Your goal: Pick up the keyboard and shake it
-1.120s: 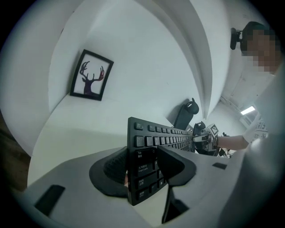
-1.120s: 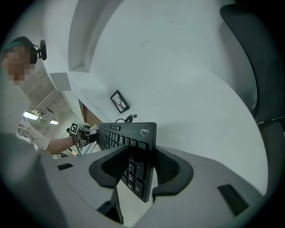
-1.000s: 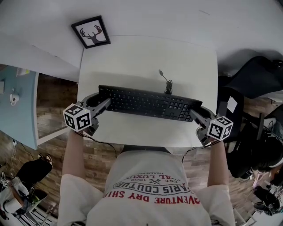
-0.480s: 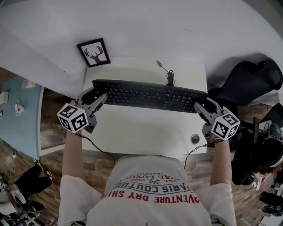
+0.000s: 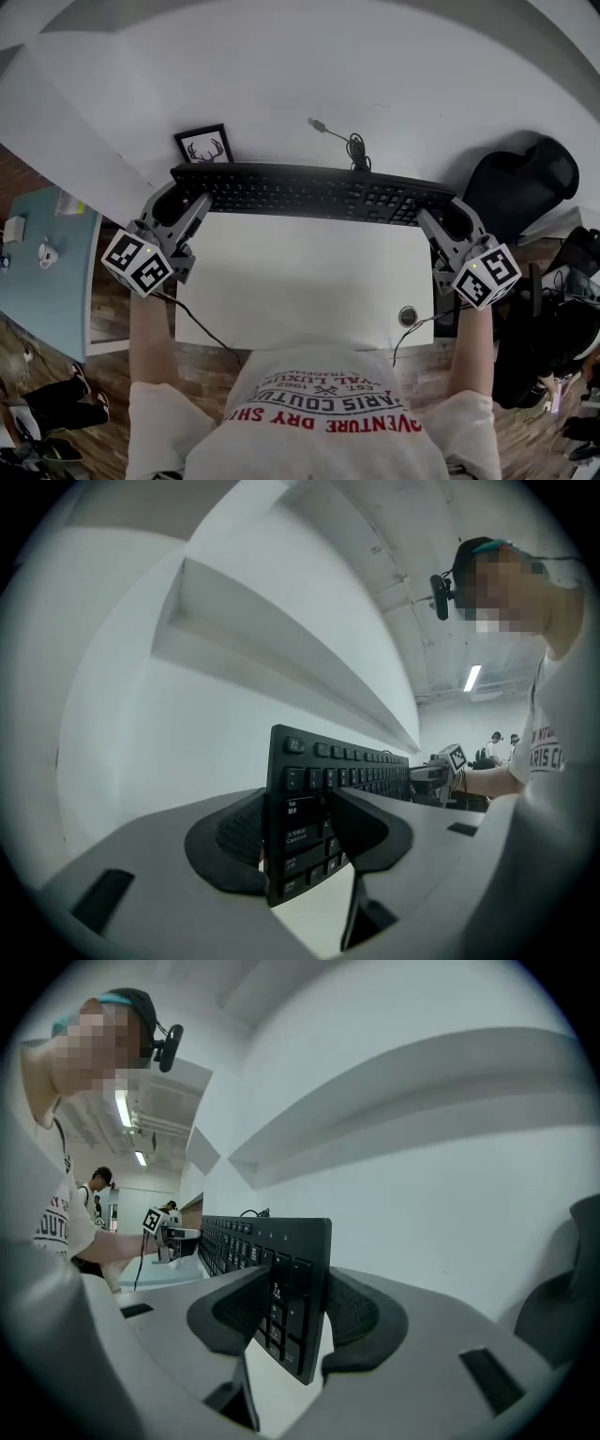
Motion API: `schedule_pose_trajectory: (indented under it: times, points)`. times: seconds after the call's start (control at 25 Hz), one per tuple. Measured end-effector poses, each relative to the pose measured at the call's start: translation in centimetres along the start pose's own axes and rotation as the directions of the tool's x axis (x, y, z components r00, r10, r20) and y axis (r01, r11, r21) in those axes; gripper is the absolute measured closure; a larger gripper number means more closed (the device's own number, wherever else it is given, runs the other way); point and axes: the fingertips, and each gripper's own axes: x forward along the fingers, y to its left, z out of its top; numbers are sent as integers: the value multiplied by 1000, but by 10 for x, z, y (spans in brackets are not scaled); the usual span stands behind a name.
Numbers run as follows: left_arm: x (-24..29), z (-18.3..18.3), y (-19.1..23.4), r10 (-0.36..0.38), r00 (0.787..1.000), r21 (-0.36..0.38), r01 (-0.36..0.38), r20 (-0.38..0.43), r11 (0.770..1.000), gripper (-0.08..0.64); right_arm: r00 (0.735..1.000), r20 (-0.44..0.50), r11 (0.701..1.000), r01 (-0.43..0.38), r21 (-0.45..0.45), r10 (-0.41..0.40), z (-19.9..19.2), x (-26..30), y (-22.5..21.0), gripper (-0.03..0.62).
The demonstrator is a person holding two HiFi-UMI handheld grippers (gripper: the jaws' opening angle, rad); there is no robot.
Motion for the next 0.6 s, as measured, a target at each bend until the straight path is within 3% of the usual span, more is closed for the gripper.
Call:
schedule_pose_trajectory:
  times: [0.32,0.6]
  points:
    - [-25,88,-28,-50,971,206,0,235,979,350,970,244,981,51,-186,-4,77,-29,23,399]
    - [-38,106,-41,-98,934,254,8,343,967,350,943,334,937,117,-329,0,105,-51,41,399]
